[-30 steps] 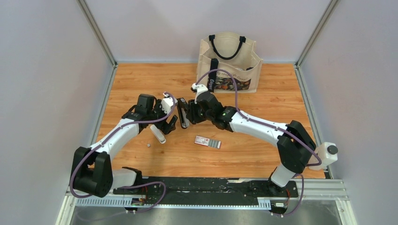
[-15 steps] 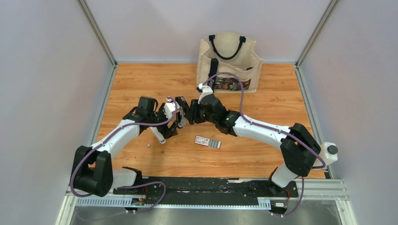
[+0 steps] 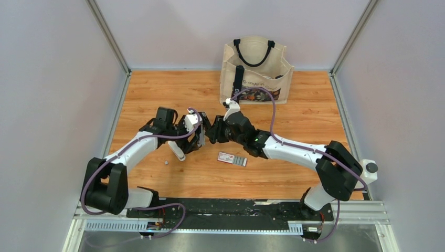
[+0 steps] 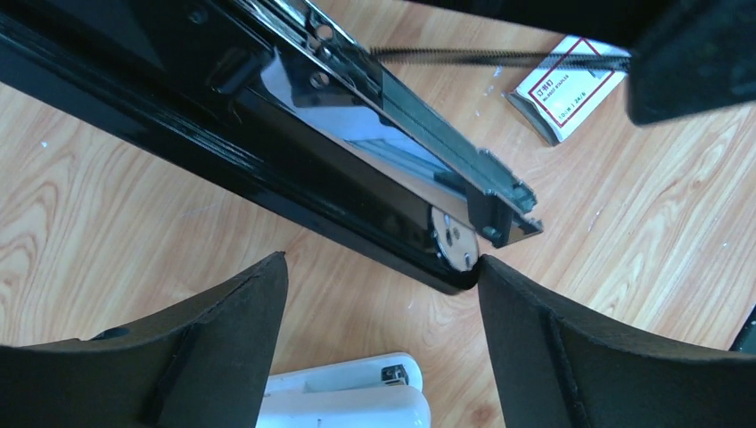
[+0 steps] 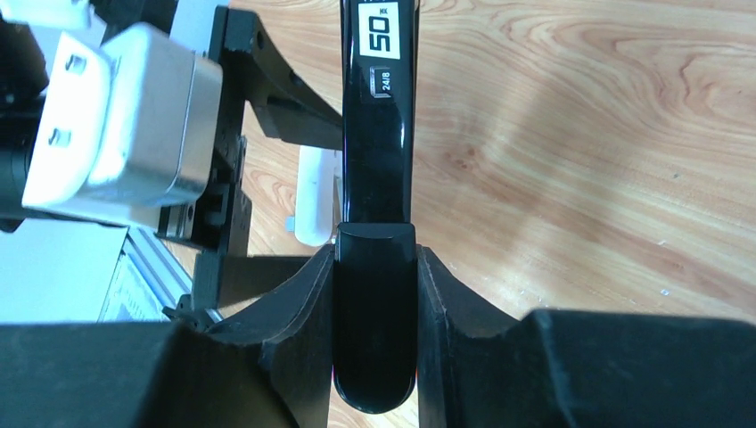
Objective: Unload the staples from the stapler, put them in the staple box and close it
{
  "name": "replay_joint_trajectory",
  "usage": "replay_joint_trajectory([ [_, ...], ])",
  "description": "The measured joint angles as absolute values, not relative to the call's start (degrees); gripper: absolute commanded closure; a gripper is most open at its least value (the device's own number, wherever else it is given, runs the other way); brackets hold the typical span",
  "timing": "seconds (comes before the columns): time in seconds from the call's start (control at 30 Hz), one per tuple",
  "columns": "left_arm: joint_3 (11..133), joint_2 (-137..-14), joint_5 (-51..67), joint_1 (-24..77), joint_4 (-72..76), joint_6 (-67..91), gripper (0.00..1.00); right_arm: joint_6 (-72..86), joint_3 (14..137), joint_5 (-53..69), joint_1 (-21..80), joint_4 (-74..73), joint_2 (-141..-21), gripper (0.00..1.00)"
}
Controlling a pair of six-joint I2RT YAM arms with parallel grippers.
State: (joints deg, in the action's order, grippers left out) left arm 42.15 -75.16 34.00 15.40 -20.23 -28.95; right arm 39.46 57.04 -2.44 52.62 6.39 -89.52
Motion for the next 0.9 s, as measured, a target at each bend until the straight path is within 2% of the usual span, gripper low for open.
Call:
replay_joint_trajectory([
  [0.13,43.88,-76.86,34.00,15.44,-20.62,-29.39,0.33,40.29,55.64,-2.83,53.23,7.81,-88.73,1.00],
  [0.27,44.71,-77.65,33.98,15.44,-20.84,-29.80,0.36,41.25,54.54,-3.57,53.23,9.78,-88.55,1.00],
  [0.43,44.73,-78.15,33.47,15.46,-21.43,-30.24,0.50,42.17,53.25,-4.03,53.60,11.16,-88.38,1.00],
  [0.67,44.73,-78.24,29.95,15.44,-22.13,-33.56,0.60,41.43,50.04,-4.49,55.33,11.07,-84.68,0.99],
  [0.77,44.73,-78.39,28.10,15.44,-22.13,-35.40,0.70,39.46,48.97,-5.50,57.28,10.46,-83.31,0.99],
  [0.9,44.75,-79.59,25.96,15.44,-21.98,-37.10,0.74,37.52,48.45,-7.92,60.25,8.54,-83.05,0.99],
])
